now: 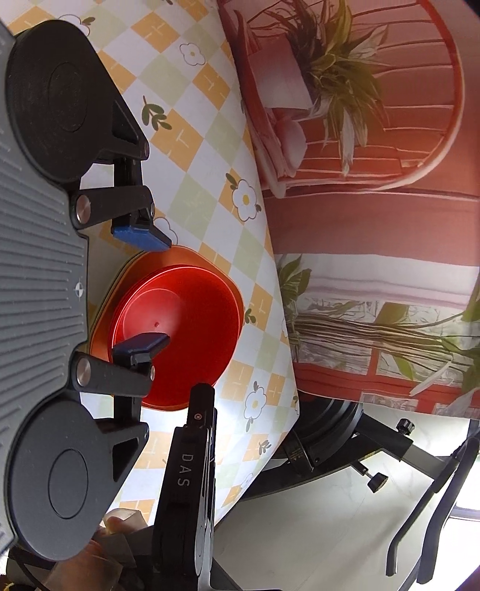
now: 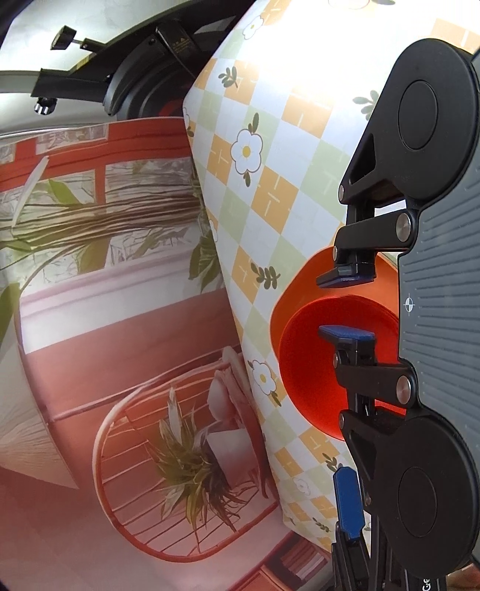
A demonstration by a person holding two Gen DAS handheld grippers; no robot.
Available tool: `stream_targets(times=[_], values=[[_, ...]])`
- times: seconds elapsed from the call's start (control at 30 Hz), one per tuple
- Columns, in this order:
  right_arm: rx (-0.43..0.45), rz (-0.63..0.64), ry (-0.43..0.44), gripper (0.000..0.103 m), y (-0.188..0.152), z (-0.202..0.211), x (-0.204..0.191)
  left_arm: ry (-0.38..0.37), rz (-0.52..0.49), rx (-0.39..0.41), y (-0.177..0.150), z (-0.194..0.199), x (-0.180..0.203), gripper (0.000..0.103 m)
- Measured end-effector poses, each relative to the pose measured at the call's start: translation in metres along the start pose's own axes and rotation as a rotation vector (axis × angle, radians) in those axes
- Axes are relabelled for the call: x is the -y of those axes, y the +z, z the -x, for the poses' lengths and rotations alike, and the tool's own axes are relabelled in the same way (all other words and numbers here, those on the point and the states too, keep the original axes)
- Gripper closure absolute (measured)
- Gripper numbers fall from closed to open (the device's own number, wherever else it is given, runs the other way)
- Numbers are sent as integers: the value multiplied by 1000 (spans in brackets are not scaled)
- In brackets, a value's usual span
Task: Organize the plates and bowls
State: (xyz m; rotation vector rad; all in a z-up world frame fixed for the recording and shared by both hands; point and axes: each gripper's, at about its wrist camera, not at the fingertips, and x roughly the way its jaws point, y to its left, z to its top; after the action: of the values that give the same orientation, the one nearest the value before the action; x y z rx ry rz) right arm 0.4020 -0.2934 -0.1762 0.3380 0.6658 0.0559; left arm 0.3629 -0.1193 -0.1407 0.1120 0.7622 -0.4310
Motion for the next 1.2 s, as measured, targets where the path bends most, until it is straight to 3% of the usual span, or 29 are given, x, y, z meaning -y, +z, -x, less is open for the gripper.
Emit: stream_targets(times=[0.3, 0.47, 0.67, 0.8, 1.2], values=[[62, 71, -17, 68, 6, 45, -14, 67, 8, 86, 1, 46, 4, 32], [102, 101, -10, 50, 7, 73, -22, 172, -6, 162, 0, 80, 7, 23], [158, 122, 31, 9, 9, 112, -36, 194, 40, 235, 0, 121, 1, 19], [186, 144, 29, 1, 12, 137, -46, 214, 47, 284, -3, 150, 2, 19], [309, 176, 22, 0, 7, 221, -76, 370, 12, 413, -15, 244, 24, 14]])
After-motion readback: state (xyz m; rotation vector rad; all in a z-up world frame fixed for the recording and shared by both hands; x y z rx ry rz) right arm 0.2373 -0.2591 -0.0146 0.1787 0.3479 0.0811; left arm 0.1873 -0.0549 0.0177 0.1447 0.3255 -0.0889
